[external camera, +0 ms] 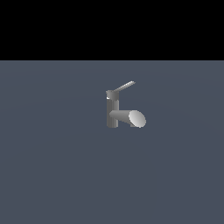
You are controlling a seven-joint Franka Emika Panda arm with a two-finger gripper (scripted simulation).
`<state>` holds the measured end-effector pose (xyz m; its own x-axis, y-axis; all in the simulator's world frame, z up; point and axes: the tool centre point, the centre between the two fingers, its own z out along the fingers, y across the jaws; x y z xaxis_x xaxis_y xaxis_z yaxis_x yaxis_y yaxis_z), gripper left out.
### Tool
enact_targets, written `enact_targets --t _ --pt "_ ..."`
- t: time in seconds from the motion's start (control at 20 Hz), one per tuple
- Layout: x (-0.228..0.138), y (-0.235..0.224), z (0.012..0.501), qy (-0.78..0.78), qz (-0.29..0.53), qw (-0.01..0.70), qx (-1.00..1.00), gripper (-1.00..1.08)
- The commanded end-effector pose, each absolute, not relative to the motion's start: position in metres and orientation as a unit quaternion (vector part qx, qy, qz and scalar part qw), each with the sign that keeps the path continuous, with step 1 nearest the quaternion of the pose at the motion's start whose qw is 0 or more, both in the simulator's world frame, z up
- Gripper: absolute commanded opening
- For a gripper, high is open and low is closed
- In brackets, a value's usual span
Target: Turn on the faucet by rotating a designated handle.
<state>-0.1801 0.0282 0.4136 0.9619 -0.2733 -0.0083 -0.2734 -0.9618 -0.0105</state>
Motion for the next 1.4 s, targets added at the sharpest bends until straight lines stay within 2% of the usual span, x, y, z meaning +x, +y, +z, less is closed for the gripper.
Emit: enact_targets --t 0.0,0.7,1.35 --pt "-0.163 0.032 0.399 0.169 0.003 0.006 -0.986 -1.00" --pt "-0.063 0.031 0.324 0.333 0.003 0.006 -0.943 -1.00" --pt "0.025 -0.003 0.254 0.480 0.001 0.003 -0.877 -1.00"
